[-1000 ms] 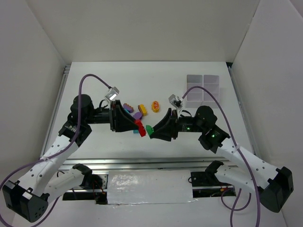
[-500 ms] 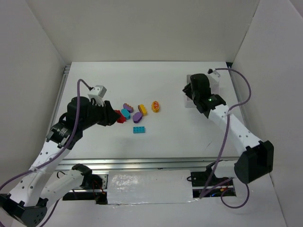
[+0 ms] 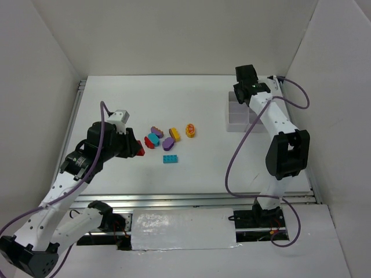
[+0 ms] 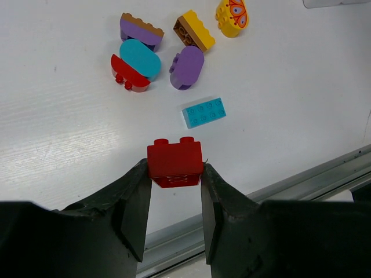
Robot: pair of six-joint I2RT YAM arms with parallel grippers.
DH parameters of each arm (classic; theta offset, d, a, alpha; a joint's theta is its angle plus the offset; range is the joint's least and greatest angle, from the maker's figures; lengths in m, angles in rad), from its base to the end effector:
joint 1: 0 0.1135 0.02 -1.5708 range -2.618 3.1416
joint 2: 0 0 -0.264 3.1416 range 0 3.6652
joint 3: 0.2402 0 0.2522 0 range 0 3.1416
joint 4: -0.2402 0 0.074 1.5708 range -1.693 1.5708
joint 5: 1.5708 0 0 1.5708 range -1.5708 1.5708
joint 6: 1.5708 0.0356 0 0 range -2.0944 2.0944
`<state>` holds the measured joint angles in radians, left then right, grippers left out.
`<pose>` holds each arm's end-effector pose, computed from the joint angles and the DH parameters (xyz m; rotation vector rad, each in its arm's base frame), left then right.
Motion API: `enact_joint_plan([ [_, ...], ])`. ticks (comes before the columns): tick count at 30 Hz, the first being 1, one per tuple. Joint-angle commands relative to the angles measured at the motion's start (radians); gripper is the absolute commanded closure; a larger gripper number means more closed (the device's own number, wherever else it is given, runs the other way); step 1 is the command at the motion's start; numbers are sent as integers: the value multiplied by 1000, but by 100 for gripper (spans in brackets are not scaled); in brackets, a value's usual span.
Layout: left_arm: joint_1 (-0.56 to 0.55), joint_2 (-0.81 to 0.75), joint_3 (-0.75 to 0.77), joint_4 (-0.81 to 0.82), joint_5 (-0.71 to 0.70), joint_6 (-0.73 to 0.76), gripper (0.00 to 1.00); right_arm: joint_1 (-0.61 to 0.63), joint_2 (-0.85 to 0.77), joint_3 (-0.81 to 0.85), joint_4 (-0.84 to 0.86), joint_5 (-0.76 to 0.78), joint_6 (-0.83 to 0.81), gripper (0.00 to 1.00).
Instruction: Sort the legos into containers by color
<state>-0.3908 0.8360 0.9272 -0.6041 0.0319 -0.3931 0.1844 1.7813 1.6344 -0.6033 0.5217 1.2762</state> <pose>0.1632 -0.0685 0.3377 0.0174 2.1239 -0.5055 0.3994 0.0564 0.3237 1.3579 1.7442 0.2005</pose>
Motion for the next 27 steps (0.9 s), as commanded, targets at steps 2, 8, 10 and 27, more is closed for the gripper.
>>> enact_joint_plan([
  [2,9,-9,15,32,20,23,100,-13,-2,-16,-7,-25,168,100],
  [8,9,-2,13,40,97,39,100,-16,4,-46,97,-19,201,100],
  [10,10,-3,13,41,100,40,100,-20,53,-10,77,-18,199,100],
  [27,12,6,10,46,140,53,100,-48,115,-50,187,-37,172,89],
])
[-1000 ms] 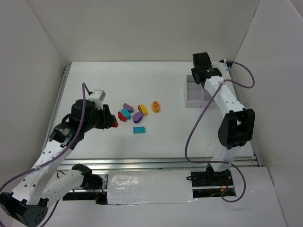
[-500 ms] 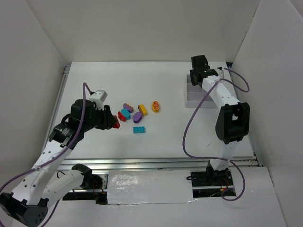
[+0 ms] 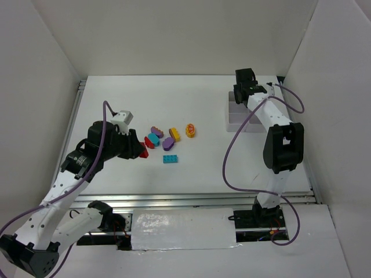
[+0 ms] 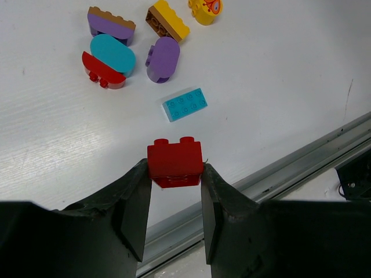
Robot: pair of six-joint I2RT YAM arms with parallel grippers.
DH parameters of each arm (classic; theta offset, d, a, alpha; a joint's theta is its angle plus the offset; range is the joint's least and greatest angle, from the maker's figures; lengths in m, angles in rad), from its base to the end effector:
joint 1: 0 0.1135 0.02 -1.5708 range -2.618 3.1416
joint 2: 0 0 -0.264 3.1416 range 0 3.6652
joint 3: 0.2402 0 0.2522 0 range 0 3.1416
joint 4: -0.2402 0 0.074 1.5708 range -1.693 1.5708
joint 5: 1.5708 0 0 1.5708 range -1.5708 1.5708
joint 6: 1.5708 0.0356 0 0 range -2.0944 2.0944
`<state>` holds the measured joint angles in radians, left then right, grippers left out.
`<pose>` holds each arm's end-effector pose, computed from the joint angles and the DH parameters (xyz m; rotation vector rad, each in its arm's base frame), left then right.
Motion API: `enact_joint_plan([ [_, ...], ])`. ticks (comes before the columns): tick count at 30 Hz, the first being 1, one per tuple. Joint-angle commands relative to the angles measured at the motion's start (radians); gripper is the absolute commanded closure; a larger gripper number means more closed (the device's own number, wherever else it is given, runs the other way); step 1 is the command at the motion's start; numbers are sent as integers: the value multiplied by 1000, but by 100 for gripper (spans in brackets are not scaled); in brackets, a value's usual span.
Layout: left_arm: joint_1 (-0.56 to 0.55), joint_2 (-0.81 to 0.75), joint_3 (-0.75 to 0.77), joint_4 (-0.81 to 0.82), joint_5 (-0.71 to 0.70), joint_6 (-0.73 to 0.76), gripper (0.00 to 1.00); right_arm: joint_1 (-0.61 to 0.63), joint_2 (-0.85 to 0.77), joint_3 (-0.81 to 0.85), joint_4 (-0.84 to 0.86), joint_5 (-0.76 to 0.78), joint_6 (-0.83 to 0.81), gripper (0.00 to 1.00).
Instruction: Sort the legos into containers by color
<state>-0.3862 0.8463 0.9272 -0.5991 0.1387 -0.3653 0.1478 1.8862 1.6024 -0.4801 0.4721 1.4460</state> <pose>0.1642 -0.0721 0.3367 0.1087 2.1374 -0.5941 0.4279 0.0473 0.2804 1.5377 1.6459 0.3074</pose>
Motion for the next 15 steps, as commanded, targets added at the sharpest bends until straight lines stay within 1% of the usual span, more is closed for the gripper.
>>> enact_joint_plan([
  [1,6,-3,9,44,41,26,100,-13,11,-16,66,7,2,89],
  [9,6,4,9,44,59,32,100,-27,25,-22,89,-24,-6,85],
  [10,6,5,7,44,61,34,100,-27,22,-27,95,-24,-9,81],
  [11,6,7,9,44,61,32,100,-27,18,-36,103,-27,-12,79],
  [15,7,5,9,42,59,34,100,-27,11,-62,123,-32,-12,76],
])
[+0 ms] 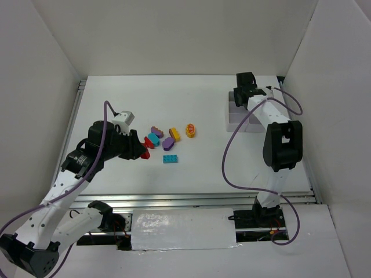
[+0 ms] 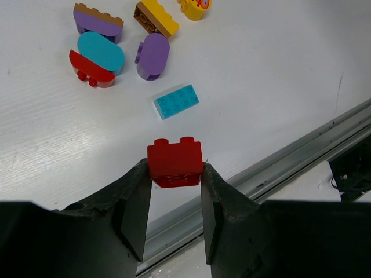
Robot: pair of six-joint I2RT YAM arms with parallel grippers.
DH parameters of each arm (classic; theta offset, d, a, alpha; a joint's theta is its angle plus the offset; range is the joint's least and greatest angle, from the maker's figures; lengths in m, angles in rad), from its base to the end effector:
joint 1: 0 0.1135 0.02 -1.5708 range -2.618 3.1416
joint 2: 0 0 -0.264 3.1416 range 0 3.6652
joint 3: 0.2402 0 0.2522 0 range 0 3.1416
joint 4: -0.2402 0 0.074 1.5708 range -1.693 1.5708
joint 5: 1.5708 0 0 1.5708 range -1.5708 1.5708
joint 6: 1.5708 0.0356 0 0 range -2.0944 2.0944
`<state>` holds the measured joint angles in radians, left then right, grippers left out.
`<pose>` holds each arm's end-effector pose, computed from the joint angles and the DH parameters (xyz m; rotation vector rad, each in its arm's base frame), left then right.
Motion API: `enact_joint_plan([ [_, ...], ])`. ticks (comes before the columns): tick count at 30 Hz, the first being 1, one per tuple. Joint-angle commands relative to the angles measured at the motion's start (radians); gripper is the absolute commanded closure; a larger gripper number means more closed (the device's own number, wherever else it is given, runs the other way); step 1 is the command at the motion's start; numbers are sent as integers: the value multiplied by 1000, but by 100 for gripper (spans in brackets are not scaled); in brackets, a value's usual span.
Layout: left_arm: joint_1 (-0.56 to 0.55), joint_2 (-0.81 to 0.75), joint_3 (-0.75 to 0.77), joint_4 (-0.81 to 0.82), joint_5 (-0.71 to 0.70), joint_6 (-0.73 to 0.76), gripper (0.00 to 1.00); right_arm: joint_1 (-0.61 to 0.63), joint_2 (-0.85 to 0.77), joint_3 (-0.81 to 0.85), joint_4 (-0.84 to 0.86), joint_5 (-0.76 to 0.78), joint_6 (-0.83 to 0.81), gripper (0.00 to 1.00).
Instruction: Sort the legos into containers by color
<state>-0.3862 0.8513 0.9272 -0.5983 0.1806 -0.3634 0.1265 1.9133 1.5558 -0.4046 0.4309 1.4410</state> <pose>0.1645 -0.0738 0.3361 0.1368 2.1446 -0.6350 0.4345 0.0403 0.2592 1.5486 1.6602 0.3325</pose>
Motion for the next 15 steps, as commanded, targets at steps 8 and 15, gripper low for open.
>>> enact_joint_plan([
  [8,6,5,5,40,23,38,100,-10,-14,-26,64,-14,-19,60],
  [15,6,6,7,40,33,40,100,-11,-33,-31,70,-6,-37,44],
])
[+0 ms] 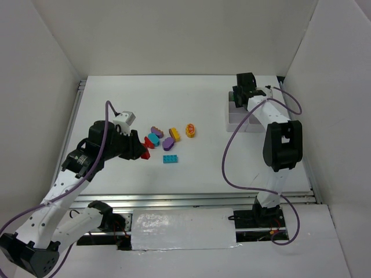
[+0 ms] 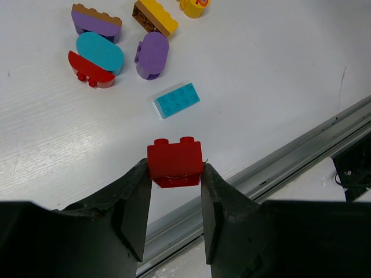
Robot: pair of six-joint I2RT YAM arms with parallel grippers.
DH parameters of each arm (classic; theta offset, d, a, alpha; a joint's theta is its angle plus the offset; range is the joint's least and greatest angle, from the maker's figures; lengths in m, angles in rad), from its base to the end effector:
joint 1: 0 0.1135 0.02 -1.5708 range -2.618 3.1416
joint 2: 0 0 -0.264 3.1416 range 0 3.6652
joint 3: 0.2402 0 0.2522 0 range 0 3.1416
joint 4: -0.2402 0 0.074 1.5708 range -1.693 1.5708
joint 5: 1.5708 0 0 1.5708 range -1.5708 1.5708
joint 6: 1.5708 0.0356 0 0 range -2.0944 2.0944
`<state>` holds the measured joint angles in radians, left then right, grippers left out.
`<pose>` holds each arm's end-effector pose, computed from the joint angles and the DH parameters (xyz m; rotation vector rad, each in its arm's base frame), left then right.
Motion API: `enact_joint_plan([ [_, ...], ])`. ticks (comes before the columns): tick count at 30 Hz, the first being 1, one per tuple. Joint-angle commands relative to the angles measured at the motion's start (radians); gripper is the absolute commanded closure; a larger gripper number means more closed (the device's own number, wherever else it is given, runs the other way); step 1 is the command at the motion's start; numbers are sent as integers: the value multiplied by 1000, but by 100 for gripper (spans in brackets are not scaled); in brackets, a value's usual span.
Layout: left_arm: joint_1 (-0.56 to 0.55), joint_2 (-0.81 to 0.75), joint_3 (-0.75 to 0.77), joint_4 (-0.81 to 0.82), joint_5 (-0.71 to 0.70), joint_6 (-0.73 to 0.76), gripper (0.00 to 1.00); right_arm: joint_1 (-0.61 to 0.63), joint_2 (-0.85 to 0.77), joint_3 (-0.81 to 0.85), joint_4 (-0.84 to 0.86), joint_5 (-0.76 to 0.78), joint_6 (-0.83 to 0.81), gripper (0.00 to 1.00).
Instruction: Sort the legos into containers by color
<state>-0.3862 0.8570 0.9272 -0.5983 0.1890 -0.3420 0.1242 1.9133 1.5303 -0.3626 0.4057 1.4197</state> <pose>0.1655 -0.0745 0.3352 0.1645 2.1467 -0.6301 0.4351 0.0402 0.2539 1.5254 1.6789 0.3568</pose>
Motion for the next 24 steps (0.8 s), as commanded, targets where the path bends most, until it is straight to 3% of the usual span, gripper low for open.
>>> enact_joint_plan([
  [1,6,1,5,41,24,18,100,-8,-37,-7,24,24,-16,42],
  [9,6,-3,9,34,-17,8,100,-5,-95,-47,60,-25,-42,38],
  [13,7,-25,15,37,-30,-5,100,20,-216,-183,181,-189,-247,34],
  [17,23,-52,15,90,90,-34,100,48,-355,-386,486,-578,-500,32],
  [18,27,-55,15,106,130,-52,100,55,-379,-428,535,-684,-545,25],
  [19,30,-58,19,139,194,-64,100,64,-425,-515,594,-913,-627,21],
  [20,32,-58,19,140,194,-83,100,77,-447,-556,717,-1036,-669,3],
  [22,33,-53,16,216,301,-132,100,144,-493,-630,810,-1324,-755,0],
  [24,33,-46,18,305,444,-188,100,230,-589,-723,849,-1349,-839,0],
])
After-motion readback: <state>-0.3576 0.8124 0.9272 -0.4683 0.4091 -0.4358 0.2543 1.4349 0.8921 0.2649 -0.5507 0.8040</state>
